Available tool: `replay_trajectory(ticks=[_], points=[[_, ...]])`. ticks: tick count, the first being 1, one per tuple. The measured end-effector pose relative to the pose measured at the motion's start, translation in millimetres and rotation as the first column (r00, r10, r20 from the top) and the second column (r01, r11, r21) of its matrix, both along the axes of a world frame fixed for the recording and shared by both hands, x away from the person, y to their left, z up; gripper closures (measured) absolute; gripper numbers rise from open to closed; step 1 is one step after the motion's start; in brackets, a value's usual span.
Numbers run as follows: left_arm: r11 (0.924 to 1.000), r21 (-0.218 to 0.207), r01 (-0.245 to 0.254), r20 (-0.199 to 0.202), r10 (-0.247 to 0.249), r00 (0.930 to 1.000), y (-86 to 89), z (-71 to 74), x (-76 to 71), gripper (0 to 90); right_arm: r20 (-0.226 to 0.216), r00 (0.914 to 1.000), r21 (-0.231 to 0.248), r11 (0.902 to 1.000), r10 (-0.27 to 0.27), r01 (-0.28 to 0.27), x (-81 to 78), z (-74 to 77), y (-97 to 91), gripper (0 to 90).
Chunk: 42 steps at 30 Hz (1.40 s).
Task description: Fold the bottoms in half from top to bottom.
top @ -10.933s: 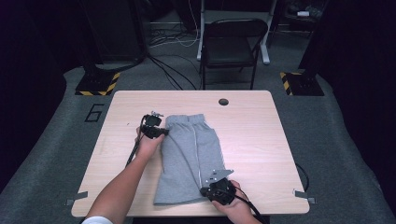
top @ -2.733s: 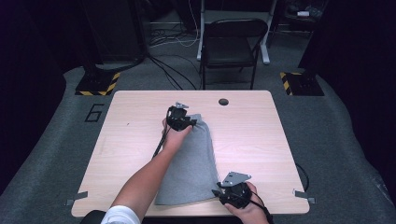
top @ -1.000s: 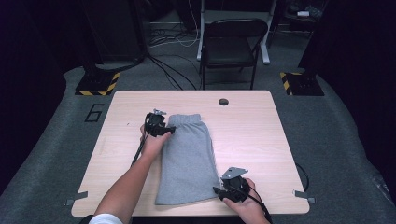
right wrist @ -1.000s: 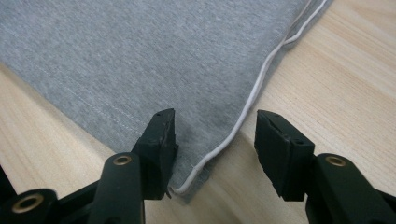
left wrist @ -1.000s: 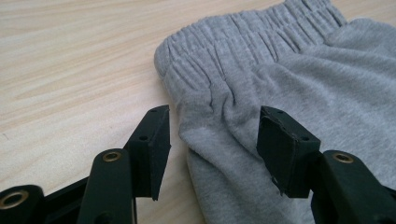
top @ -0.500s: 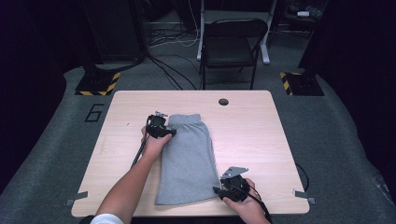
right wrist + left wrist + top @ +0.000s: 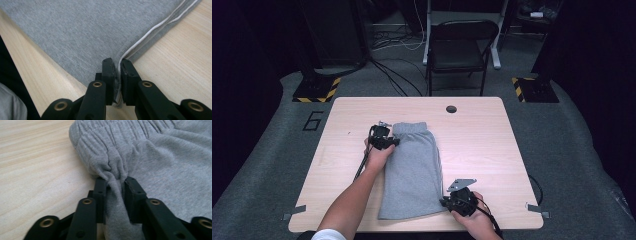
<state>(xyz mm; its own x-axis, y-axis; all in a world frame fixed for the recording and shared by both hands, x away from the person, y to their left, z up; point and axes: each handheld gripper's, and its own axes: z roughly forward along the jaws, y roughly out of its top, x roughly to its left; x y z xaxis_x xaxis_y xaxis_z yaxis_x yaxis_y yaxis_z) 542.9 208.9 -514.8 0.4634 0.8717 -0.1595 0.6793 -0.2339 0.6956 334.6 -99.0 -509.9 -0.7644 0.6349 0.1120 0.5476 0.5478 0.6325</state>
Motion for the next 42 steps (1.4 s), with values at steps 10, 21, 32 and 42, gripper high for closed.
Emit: replay_trajectory(ticks=[10,21,32,42], points=[[0.9973,-0.026,0.068,-0.005,-0.069,0.9976,-10.6,-0.5,-2.0,80.5,0.008,0.9973,-0.026,0.997,0.073,-0.073,-15.1,10.7,-4.8,84.5],[0.9975,-0.028,0.065,-0.001,-0.065,0.9979,-20.8,4.9,-9.7,69.9,-0.01,0.9996,0.002,0.9997,0.025,-0.025,-24.9,14.0,-20.2,61.2],[0.996,0.023,0.087,0.036,-0.088,0.9955,-11.0,20.2,-14.6,51.1,0.117,0.993,-0.016,0.9998,-0.012,0.014,17.1,47.3,-13.2,52.1],[0.9948,0.022,0.099,0.057,-0.101,0.9933,-5.4,30.5,-19.3,48.1,0.148,0.9879,-0.011,0.9987,-0.047,0.049,76.1,66.1,8.2,52.8]])
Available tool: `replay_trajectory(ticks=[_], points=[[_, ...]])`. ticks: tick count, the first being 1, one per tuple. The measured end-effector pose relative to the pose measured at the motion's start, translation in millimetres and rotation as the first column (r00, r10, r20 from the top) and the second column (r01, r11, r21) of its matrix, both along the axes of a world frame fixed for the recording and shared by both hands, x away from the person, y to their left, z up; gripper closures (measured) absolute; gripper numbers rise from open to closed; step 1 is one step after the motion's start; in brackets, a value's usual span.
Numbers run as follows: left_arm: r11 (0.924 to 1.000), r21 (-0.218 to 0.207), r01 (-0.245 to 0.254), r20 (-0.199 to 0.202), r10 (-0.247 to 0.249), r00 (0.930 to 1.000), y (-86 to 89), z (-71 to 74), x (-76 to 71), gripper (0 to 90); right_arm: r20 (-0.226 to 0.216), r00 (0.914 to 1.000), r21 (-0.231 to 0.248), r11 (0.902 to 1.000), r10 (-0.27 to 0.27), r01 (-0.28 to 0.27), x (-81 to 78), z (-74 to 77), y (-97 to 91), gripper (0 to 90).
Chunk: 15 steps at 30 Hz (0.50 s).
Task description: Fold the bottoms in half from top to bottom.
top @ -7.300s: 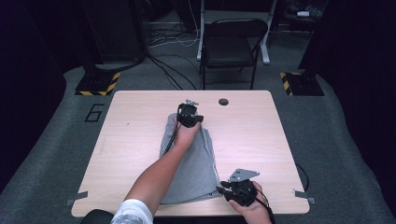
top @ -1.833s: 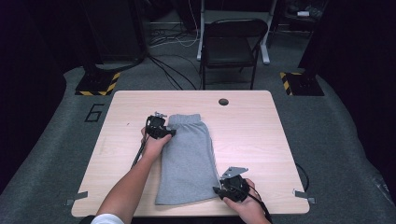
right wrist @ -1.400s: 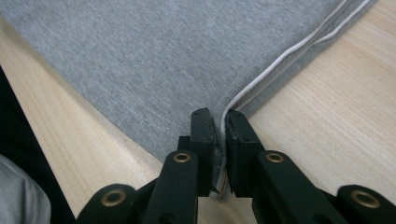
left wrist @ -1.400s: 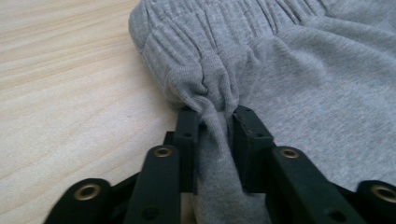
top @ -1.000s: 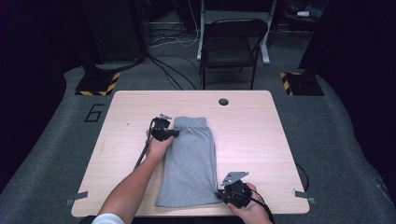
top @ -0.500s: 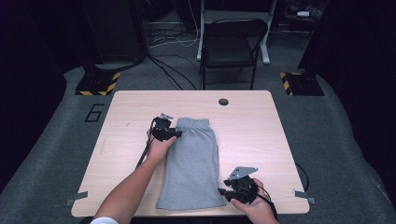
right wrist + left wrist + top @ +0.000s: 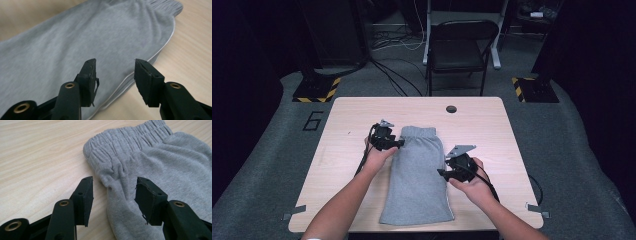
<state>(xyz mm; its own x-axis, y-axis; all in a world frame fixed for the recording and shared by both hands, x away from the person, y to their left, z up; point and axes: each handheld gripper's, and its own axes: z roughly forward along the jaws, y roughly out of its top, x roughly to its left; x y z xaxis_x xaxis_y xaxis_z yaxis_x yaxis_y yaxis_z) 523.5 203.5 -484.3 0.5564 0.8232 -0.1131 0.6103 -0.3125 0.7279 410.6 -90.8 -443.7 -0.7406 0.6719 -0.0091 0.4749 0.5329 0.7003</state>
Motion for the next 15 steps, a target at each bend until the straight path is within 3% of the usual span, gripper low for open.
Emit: replay_trajectory(ticks=[4,6,11,15], points=[[0.9999,0.002,-0.011,-0.002,0.011,0.9999,2.4,2.7,-0.8,47.9,0.008,0.9996,-0.043,0.9987,-0.027,0.027,22.8,-3.8,6.8,55.3],[0.9997,-0.017,-0.02,-0.004,0.02,0.9998,3.8,4.5,-1.3,47.9,-0.002,0.9993,-0.057,0.9977,-0.038,0.038,31.0,-6.3,8.2,55.3],[0.9998,-0.01,-0.018,0.021,0.019,0.9996,7.6,8.7,-2.4,47.5,-0.029,0.9989,-0.034,0.9988,-0.037,0.036,49.0,-6.5,8.0,55.1],[1.0,-0.001,-0.007,0.016,0.007,0.9999,8.2,7.9,-2.7,47.6,-0.033,0.9985,-0.017,0.9989,-0.044,0.044,65.4,-2.3,11.8,54.7]])
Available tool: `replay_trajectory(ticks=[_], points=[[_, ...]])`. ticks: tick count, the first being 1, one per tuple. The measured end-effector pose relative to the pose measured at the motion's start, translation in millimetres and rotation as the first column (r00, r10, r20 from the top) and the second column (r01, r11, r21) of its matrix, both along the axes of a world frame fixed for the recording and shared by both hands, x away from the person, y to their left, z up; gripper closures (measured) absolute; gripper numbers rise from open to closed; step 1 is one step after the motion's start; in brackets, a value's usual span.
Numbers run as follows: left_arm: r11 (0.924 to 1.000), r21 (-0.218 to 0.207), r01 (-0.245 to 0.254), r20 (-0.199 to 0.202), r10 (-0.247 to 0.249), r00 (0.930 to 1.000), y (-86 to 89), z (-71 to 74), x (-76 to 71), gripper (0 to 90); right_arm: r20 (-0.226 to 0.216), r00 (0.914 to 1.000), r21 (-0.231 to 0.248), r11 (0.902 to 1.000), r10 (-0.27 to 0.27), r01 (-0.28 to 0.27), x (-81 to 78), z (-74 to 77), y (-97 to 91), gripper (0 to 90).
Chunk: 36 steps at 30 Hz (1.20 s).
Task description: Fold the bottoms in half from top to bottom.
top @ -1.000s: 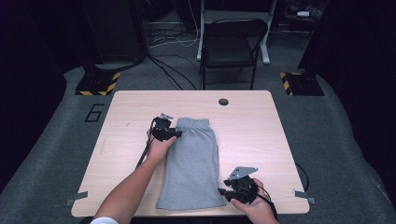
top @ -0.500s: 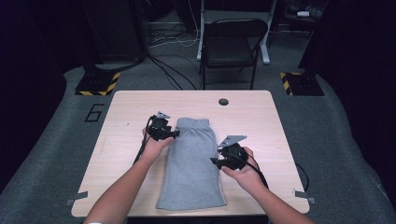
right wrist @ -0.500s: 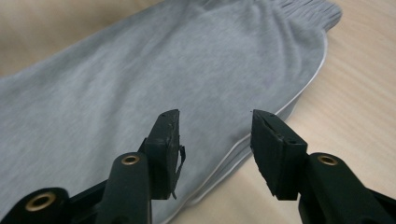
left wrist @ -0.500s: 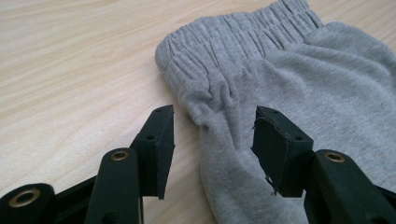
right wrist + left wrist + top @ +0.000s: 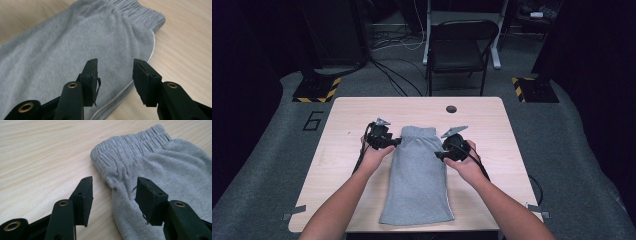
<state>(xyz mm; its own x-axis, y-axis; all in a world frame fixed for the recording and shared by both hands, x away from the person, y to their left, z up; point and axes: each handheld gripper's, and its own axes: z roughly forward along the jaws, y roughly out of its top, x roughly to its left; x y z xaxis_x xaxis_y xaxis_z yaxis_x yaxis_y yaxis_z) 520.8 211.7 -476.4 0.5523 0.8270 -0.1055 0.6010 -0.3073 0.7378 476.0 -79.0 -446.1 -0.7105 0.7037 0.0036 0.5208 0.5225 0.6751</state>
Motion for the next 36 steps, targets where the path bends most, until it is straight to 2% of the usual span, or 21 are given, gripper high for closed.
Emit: replay_trajectory(ticks=[5,6,8,12,14,15,18,19,20,21,23,26,27,29,31,36], points=[[0.9994,-0.018,0.028,-0.005,-0.028,0.9996,-2.8,-2.4,1.0,48.4,-0.007,0.9995,0.019,0.9993,-0.03,0.031,21.0,-3.8,8.8,53.5],[0.9991,-0.026,0.034,-0.008,-0.034,0.9994,-3.4,-2.8,1.3,49.8,0.002,0.9999,0.008,0.9999,-0.011,0.011,26.1,-6.3,8.4,53.5],[0.9985,-0.035,0.041,-0.016,-0.042,0.999,-3.5,-4.3,2.4,50.6,0.002,0.9991,0.019,0.9989,-0.042,0.042,32.3,-14.1,11.7,53.5],[0.9987,-0.043,0.028,-0.031,-0.029,0.9991,-4.0,-9.2,4.2,54.9,-0.007,0.9963,-0.028,0.996,-0.086,0.085,41.5,-30.5,14.2,53.6],[0.9988,-0.03,0.039,-0.032,-0.04,0.9987,-3.6,-10.7,5.3,56.4,-0.007,0.9945,-0.044,0.9936,-0.105,0.104,44.6,-36.6,13.7,53.3],[0.9986,-0.044,0.03,-0.041,-0.032,0.9987,-4.8,-12.2,5.0,57.1,-0.007,0.9936,-0.057,0.992,-0.113,0.112,45.7,-39.2,13.0,53.2],[0.9986,-0.038,0.037,-0.036,-0.039,0.9986,-4.7,-14.8,6.7,56.8,-0.03,0.99,-0.05,0.9894,-0.138,0.136,47.6,-47.7,10.1,51.0],[0.9982,-0.055,0.024,-0.048,-0.027,0.9985,-5.7,-15.4,6.4,56.3,-0.032,0.9907,-0.044,0.9904,-0.132,0.131,48.5,-50.1,8.2,50.1],[0.9984,-0.05,0.026,-0.035,-0.028,0.999,-5.3,-16.2,7.4,56.4,-0.043,0.9892,-0.028,0.9899,-0.14,0.139,49.3,-51.9,6.8,49.4],[0.9984,-0.053,0.019,-0.038,-0.021,0.999,-5.2,-16.9,7.9,56.2,-0.064,0.9882,-0.007,0.9902,-0.139,0.139,50.8,-54.3,4.9,48.5],[0.9982,-0.06,0.006,-0.041,-0.009,0.9991,-5.5,-19.0,8.8,55.7,-0.094,0.9838,0.004,0.9882,-0.152,0.153,53.5,-58.0,2.5,46.8],[0.9986,-0.053,0.001,-0.046,-0.004,0.999,-5.3,-21.7,10.3,55.3,-0.096,0.9838,0.021,0.9878,-0.151,0.154,55.5,-59.1,2.6,46.8],[0.9988,-0.048,0.005,-0.039,-0.007,0.9992,-4.8,-22.3,11.3,55.2,-0.086,0.9849,0.009,0.9885,-0.15,0.151,55.8,-58.5,3.1,46.8],[0.9983,-0.058,0.006,-0.046,-0.008,0.9989,-4.1,-23.4,12.6,55.0,-0.079,0.9852,0.011,0.9881,-0.152,0.153,56.2,-57.7,4.2,46.9],[0.9964,-0.082,-0.021,-0.062,0.016,0.9979,-6.1,-25.9,12.2,55.0,-0.075,0.9843,0.018,0.9867,-0.16,0.162,56.7,-57.2,4.3,46.9],[0.9977,-0.067,-0.014,-0.078,0.009,0.9969,-8.2,-30.0,12.8,53.6,-0.079,0.9838,0.032,0.986,-0.161,0.164,58.4,-57.3,3.1,46.7]])
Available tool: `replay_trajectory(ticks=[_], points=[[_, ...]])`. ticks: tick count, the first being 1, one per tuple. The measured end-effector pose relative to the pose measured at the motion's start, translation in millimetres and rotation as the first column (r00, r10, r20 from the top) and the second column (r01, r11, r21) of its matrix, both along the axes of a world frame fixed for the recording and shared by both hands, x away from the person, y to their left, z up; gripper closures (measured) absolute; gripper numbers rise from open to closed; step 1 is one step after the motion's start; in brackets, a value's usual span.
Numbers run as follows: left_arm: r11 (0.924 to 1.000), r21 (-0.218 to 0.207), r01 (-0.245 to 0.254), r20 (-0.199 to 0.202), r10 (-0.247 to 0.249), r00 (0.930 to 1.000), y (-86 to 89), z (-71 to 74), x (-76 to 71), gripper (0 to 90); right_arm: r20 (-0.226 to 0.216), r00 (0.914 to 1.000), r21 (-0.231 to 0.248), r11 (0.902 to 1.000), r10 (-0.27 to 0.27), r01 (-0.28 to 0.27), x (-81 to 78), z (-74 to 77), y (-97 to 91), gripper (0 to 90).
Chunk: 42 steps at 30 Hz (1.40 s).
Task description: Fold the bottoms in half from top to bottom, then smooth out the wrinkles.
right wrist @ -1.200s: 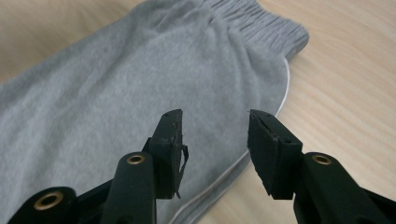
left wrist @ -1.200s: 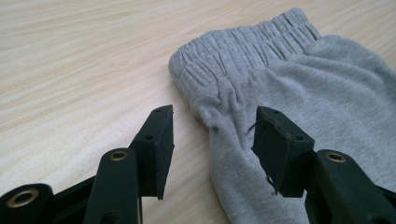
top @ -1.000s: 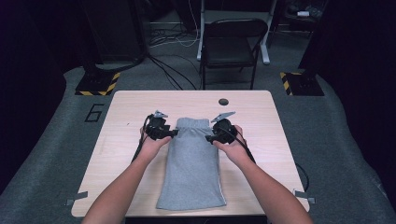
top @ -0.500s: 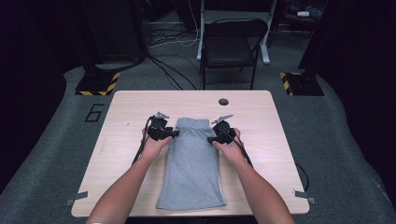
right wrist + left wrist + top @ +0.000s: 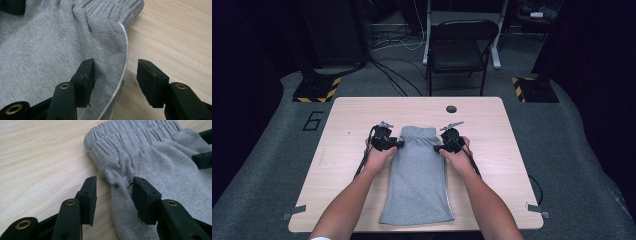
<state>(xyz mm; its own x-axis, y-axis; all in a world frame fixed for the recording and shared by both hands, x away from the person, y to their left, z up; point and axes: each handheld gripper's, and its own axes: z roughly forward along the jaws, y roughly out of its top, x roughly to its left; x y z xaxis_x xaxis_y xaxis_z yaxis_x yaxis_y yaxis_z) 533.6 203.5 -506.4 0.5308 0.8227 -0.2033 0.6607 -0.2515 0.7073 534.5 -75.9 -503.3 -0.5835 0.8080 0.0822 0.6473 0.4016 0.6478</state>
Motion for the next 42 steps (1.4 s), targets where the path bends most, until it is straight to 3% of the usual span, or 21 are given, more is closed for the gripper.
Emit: replay_trajectory(ticks=[10,15,17,18,20,22,25,27,35,41,42], points=[[0.9999,-0.007,-0.008,-0.008,0.008,0.9999,-0.1,-3.3,1.8,52.4,0.01,0.9999,-0.015,0.9999,0.003,-0.003,2.2,6.3,-0.6,46.3],[0.9998,0.011,-0.016,0.01,0.016,0.9998,-2.8,-3.8,2.5,53.4,0.014,0.9998,-0.023,0.9996,0.014,-0.013,2.9,3.7,3.1,46.4],[0.9999,0.008,-0.015,0.0,0.015,0.9999,-3.6,-4.9,2.2,53.6,0.016,0.9996,-0.02,0.9995,0.024,-0.024,3.3,2.5,4.6,50.5],[0.9995,0.03,0.008,0.01,-0.008,0.9999,-2.1,-5.1,3.5,53.6,0.029,0.9988,-0.02,0.999,0.04,-0.039,3.6,1.9,5.5,51.0],[0.9999,0.014,0.004,0.008,-0.004,1.0,-3.7,-6.4,3.4,54.0,0.063,0.9959,-0.042,0.9971,0.065,-0.063,3.5,1.8,7.5,50.9],[0.9999,0.011,0.002,0.009,-0.002,1.0,-4.1,-7.3,3.8,53.7,0.068,0.9952,-0.038,0.997,0.07,-0.068,4.6,1.8,8.6,50.1],[0.9999,-0.003,-0.012,-0.006,0.012,0.9999,-4.5,-9.1,4.4,52.6,0.051,0.9974,-0.032,0.9983,0.051,-0.05,7.5,1.8,8.7,48.3],[0.9999,0.011,-0.009,0.003,0.009,1.0,-3.8,-9.8,5.3,52.5,0.049,0.9981,-0.024,0.999,0.039,-0.037,8.9,2.0,7.5,47.9],[0.9998,-0.013,-0.017,0.015,0.018,0.9997,-7.5,-11.8,4.8,53.1,0.029,0.9987,-0.037,0.9985,0.042,-0.041,10.1,-1.9,7.1,47.7],[0.9999,0.002,-0.011,0.028,0.011,0.9995,-8.4,-12.1,4.9,53.8,0.019,0.9994,-0.02,0.9993,0.03,-0.03,11.6,-5.1,4.7,42.9],[0.9996,0.027,0.007,0.029,-0.008,0.9995,-7.2,-11.4,5.3,53.5,0.012,0.9997,-0.011,0.9997,0.02,-0.019,11.9,-5.7,4.0,42.2]])
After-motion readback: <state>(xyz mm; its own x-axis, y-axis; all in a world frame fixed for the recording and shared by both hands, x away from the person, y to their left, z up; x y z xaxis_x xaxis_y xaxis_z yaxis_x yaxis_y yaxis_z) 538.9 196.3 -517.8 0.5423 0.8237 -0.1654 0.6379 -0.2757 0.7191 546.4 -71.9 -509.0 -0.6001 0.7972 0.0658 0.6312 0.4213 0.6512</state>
